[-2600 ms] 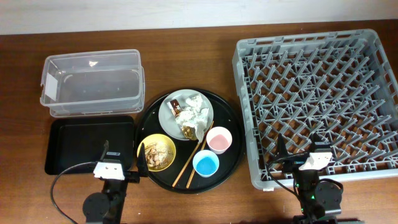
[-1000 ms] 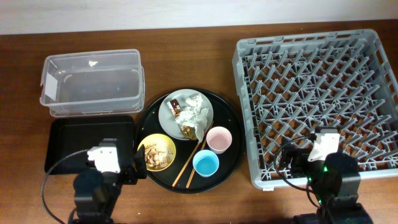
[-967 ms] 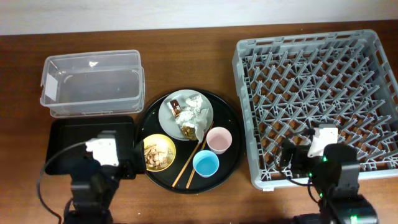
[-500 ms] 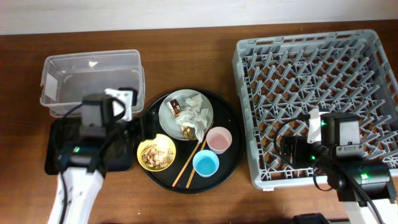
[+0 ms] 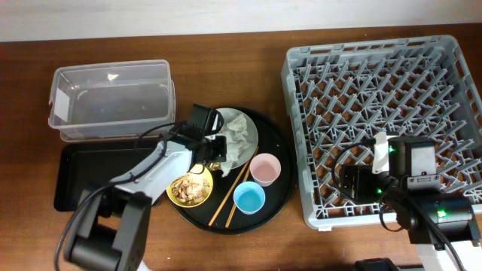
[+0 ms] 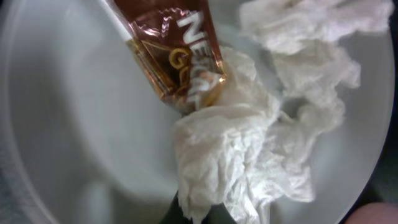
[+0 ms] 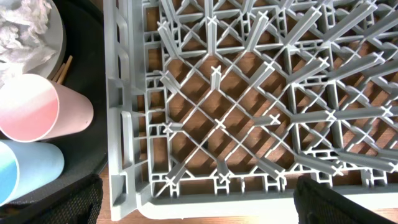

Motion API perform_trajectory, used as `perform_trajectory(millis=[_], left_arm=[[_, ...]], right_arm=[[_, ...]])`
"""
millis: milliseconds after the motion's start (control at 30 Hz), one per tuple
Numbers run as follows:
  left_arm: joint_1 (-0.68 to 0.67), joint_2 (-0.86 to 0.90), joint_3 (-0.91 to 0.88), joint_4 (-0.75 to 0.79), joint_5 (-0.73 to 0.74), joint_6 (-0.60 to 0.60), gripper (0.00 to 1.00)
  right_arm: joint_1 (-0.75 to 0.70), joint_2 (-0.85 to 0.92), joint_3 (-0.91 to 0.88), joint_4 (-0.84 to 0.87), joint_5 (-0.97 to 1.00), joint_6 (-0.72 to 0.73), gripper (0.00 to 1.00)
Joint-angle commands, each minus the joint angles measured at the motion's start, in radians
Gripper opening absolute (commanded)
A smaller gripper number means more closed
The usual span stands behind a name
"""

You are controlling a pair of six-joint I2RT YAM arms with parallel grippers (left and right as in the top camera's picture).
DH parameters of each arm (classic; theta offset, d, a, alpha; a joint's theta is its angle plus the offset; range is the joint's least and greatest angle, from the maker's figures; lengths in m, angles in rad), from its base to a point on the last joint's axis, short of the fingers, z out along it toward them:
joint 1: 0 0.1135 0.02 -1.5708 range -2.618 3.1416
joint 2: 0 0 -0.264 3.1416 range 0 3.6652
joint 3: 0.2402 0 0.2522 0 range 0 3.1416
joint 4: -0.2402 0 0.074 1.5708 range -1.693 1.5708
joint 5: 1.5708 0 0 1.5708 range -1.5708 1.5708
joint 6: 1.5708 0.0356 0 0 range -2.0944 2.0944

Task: Sort waste into correct bins and load items into the dishwasher rack

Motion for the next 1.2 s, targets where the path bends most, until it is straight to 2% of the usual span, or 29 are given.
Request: perform_trajectory(millis=[0,133,233,300,333,367,400,433,467,533,567,633,700,833,900,933,967,1000,1100,1167], left_arm=[[0.032,-0.227,0.072,-0.09,-0.145,-0.005,0.0],[0.154,-0.375,0.072,-0.056,-0.262,-0.006,0.0],[0.328,-0.33,0.071,0.096,-0.267,-0.006,0.01],[0.393,-0.265,0.071,0.16,-0.267,-0.006,0.01],[0.414,-0.229,0.071,0.188,-0.267,-0.006,0.11],[0.431,-0.181,0.071,0.229,-0.267,-0.006,0.37],[0.433,-0.164,0.071,0.251,-0.266,-0.005,0.53],[0.433,-0.171,0.074,0.26,-0.214,-0.002,0.58],[0.432,-0.18,0.076,0.259,-0.158,-0.002,0.58],[0.38,-0.201,0.076,0.223,-0.023,-0.001,0.56],[0.292,-0.198,0.076,0.195,0.023,-0.001,0.56],[0.125,-0.163,0.076,0.196,0.015,0.062,0.63],[0.018,-0.085,0.076,0.237,-0.067,0.071,0.72],[-0.062,0.115,0.076,0.376,-0.075,0.071,0.73],[-0.085,0.194,0.076,0.409,-0.075,0.071,0.7],[-0.088,0.208,0.076,0.407,-0.075,0.071,0.61],[-0.087,0.208,0.076,0.406,-0.08,0.071,0.34],[-0.086,0.193,0.078,0.412,-0.083,0.07,0.0],[-0.067,0.084,0.079,0.344,-0.181,0.071,0.0],[0.001,-0.093,0.079,0.219,-0.273,0.071,0.0]], right_arm=[[0.005,-0.004,0.019,-0.002,-0.006,0.008,0.99],[0.005,-0.004,0.019,-0.005,-0.006,0.008,0.99],[0.005,-0.004,0.019,-0.005,-0.006,0.008,0.99],[0.005,-0.004,0.019,-0.005,-0.006,0.008,0.99],[0.005,-0.004,0.019,-0.005,-0.006,0.008,0.99],[0.005,-0.004,0.019,-0.006,-0.006,0.008,0.99],[0.005,-0.004,0.019,-0.008,-0.006,0.008,0.99],[0.005,-0.004,0.019,-0.008,-0.006,0.008,0.99],[0.005,-0.004,0.019,-0.008,-0.006,0.008,0.98],[0.005,-0.004,0.019,-0.008,-0.006,0.008,0.99],[0.005,-0.004,0.019,-0.008,-0.006,0.008,0.99],[0.005,-0.002,0.019,-0.008,-0.006,0.008,0.99],[0.005,0.007,0.019,-0.012,-0.006,0.008,0.99],[0.005,0.037,0.019,-0.016,-0.006,0.008,0.99],[0.005,0.044,0.019,-0.017,-0.006,0.008,0.99],[0.005,0.044,0.019,-0.017,-0.006,0.008,0.99],[0.005,0.044,0.019,-0.02,-0.006,0.008,0.99],[0.005,0.044,0.019,-0.02,-0.006,0.008,0.99],[0.005,0.044,0.019,-0.022,-0.006,0.008,0.99],[0.005,0.044,0.019,-0.023,-0.006,0.008,0.99]])
